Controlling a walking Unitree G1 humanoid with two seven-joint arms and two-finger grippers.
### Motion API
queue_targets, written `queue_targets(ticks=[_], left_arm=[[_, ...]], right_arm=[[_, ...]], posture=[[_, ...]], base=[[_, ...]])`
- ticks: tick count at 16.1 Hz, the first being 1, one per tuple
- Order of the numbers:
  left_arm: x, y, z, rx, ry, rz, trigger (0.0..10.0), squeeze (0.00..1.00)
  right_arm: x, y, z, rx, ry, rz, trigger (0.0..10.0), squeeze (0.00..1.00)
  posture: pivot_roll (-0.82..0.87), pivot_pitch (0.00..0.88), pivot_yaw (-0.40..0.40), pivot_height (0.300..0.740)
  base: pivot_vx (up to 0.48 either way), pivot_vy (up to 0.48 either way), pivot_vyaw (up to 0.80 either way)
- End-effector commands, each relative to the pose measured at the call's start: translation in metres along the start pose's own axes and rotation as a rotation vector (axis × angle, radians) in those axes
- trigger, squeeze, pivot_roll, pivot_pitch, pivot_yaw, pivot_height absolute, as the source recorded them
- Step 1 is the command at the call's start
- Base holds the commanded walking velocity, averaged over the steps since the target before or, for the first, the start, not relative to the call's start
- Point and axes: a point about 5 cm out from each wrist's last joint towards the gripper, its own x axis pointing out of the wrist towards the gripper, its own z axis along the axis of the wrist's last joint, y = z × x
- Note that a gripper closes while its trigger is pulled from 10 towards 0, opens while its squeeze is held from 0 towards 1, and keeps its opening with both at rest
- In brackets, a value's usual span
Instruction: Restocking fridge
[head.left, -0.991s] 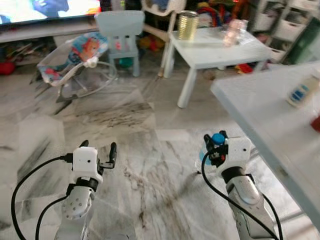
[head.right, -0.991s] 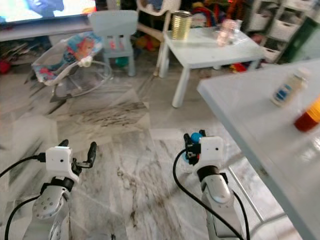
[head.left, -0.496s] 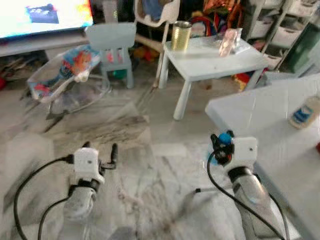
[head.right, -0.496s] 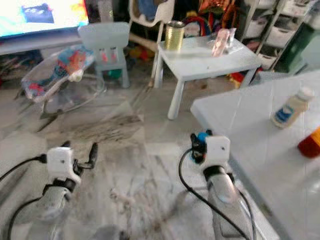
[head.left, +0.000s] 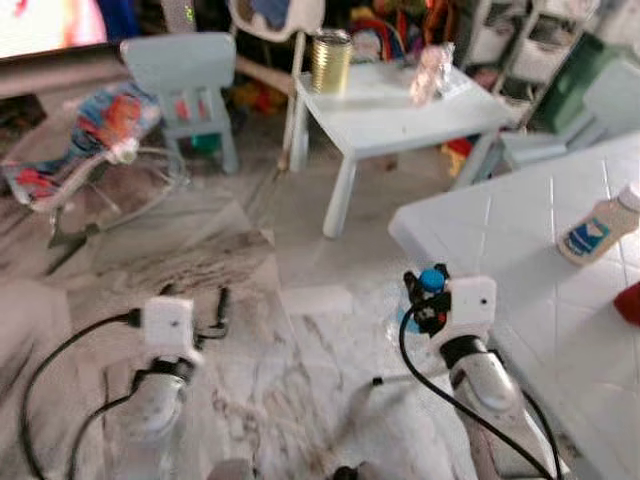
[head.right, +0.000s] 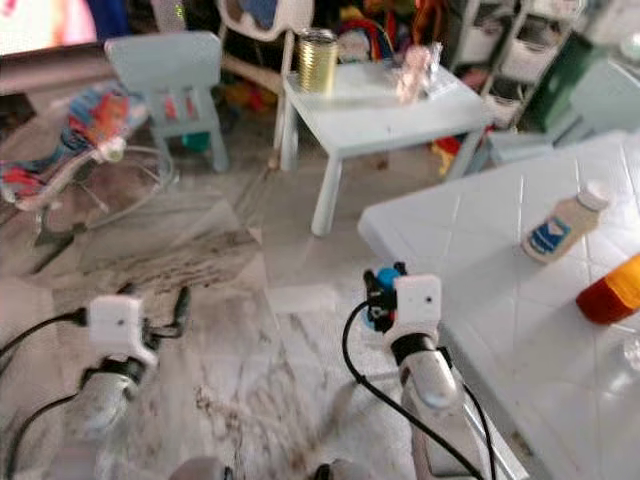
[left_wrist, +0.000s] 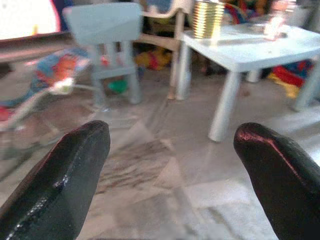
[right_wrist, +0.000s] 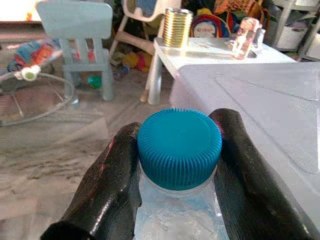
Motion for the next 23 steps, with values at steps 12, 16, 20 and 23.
queue_targets(ticks=[12, 16, 20, 23], left_arm=[[0.0007, -0.0045, -0.0011, 0.004, 0.013, -0.019, 10.0, 0.0], [0.0013, -0.0066, -0.0019, 0.009, 0.013, -0.033, 10.0, 0.0], [0.0004, -0.0052, 0.0016, 0.018, -0.019, -0.006, 10.0, 0.0], [-0.0079, 0.0015, -0.0043, 0.037, -0.003, 0.004, 10.0, 0.0]], right_arm=[[-0.0003, -0.0055, 0.0025, -0.017, -0.018, -0.027, 10.0, 0.0], [0.0002, -0.0064, -0.001, -0.018, 0.006, -0.033, 10.0, 0.0], [0.0002, -0.0043, 0.0015, -0.02, -0.017, -0.009, 10.0, 0.0], [-0.0018, -0.0077, 0.0008, -0.034, -0.018, -0.022, 10.0, 0.0]], posture=[[0.13, 0.058, -0.053, 0.74], [0.13, 0.057, -0.053, 0.74], [0.13, 0.056, -0.055, 0.74], [0.12, 0.046, -0.056, 0.74]], base=[[0.0, 0.32, 0.0], [0.0, 0.0, -0.4], [0.0, 0.0, -0.2], [0.0, 0.0, 0.0]])
